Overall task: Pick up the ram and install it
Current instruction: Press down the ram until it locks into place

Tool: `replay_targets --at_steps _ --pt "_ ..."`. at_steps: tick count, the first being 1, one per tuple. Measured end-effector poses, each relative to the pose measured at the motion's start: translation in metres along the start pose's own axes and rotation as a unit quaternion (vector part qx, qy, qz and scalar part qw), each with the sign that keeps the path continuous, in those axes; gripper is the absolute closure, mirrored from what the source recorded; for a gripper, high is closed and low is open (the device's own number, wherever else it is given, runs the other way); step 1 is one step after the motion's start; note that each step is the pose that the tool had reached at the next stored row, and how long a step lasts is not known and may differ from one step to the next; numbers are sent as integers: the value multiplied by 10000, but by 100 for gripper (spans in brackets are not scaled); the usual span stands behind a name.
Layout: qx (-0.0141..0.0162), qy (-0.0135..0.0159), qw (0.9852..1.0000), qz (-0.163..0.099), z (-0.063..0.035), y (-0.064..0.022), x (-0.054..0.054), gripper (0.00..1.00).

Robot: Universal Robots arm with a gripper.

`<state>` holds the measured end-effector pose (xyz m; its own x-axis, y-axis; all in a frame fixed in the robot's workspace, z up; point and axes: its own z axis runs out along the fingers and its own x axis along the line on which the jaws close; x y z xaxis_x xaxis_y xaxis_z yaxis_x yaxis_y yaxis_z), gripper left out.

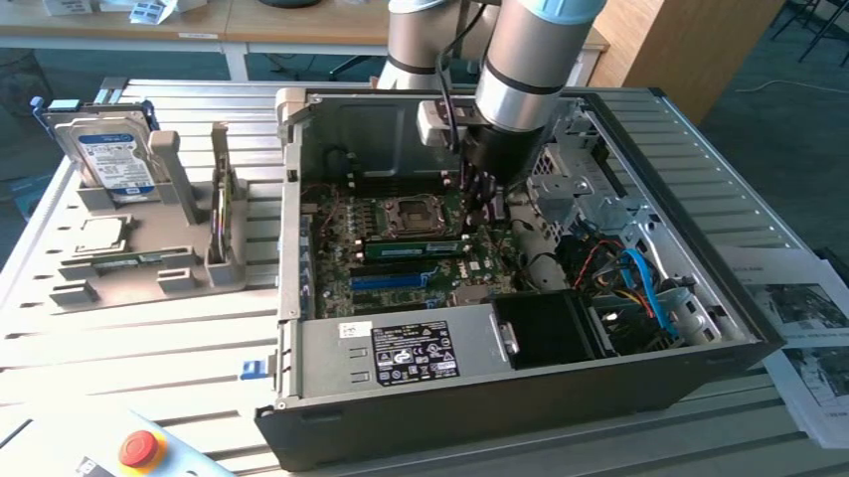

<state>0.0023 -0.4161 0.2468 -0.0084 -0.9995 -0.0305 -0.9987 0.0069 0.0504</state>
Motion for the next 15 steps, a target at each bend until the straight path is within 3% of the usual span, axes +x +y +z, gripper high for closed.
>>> replay_targets --at_steps 4,15 --pt "0 1 10000 0 5 103 1 90" --pt "0 0 10000 0 35 573 5 90"
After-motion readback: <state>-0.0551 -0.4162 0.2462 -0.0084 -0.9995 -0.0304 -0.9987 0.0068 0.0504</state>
